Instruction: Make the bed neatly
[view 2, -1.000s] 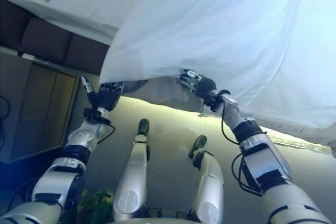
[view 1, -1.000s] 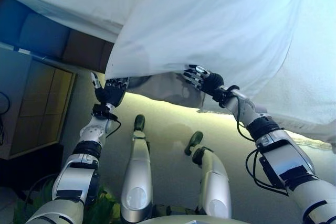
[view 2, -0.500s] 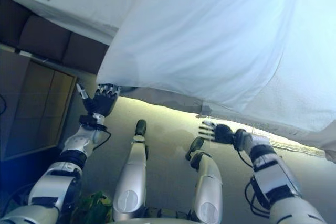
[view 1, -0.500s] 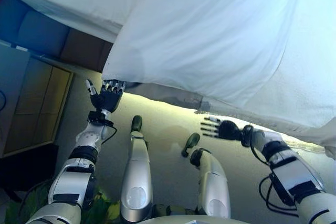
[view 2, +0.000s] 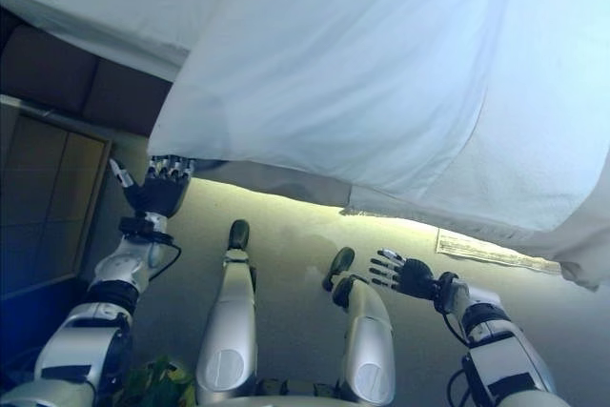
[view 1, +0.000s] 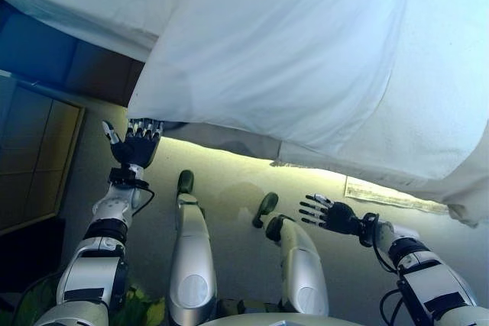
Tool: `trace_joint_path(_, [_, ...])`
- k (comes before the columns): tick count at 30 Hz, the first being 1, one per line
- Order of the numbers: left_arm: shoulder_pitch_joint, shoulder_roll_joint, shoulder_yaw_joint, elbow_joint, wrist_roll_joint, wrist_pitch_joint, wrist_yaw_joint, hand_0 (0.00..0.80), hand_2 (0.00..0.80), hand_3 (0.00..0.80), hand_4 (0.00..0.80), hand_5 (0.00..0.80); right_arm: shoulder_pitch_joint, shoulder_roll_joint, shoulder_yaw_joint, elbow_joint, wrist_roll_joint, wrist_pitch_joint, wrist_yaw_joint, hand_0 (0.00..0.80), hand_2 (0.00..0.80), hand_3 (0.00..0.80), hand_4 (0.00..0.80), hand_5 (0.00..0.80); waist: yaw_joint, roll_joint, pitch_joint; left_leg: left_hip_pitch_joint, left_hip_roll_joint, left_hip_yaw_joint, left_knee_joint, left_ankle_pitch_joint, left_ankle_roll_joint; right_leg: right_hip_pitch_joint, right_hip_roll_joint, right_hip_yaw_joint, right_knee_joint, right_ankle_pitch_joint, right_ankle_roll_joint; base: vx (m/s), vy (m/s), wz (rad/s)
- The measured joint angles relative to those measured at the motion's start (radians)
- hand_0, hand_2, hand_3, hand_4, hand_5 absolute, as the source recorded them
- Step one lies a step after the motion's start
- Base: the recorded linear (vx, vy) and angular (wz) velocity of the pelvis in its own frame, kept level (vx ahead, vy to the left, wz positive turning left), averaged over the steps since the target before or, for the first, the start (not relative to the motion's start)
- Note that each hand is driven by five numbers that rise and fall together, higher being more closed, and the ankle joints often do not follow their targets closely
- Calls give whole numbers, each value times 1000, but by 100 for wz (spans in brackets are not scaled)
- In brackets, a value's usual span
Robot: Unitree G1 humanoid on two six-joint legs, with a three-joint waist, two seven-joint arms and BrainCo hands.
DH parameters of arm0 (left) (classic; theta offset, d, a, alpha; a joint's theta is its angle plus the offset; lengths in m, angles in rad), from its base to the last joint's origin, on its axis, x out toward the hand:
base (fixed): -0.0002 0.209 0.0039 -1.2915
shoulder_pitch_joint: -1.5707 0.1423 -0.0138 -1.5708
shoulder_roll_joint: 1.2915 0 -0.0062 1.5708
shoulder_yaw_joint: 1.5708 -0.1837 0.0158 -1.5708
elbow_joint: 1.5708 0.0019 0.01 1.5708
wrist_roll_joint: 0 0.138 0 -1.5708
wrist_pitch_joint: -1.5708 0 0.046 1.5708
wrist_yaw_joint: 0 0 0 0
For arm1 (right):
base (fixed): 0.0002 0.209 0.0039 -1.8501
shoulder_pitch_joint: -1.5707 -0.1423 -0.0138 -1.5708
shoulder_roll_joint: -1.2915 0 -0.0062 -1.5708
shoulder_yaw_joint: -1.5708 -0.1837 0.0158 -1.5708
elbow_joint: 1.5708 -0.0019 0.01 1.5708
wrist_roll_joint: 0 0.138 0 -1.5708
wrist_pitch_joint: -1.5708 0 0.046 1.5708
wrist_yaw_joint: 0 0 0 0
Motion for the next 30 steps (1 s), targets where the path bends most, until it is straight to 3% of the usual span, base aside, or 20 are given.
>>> trace_joint_path(12, [34,-3,8,-2,5,9,32,0,0,0,0,0,-47,-1,-16,-2,-1,-15,10,0,0,0,0,0,27,2,0,13,-8,-6,-20,2,-3,13,-10,-13,2,-17,6,-4,1,4])
trace_joint_path(22, [42,-35,124,113,-49,32,42,0,0,0,0,0,-36,-19,-27,-17,24,-45,-2,0,0,0,0,0,29,1,-1,15,5,-8,-7,-14,-15,35,-4,-36,9,-45,5,13,-34,4])
trace_joint_path(30, [30,-28,127,138,-42,44,45,0,0,0,0,0,-37,-28,-42,-5,40,-74,5,0,0,0,0,0,31,-1,-4,-15,11,-17,38,-37,-14,32,5,-44,11,-48,5,-5,-12,1])
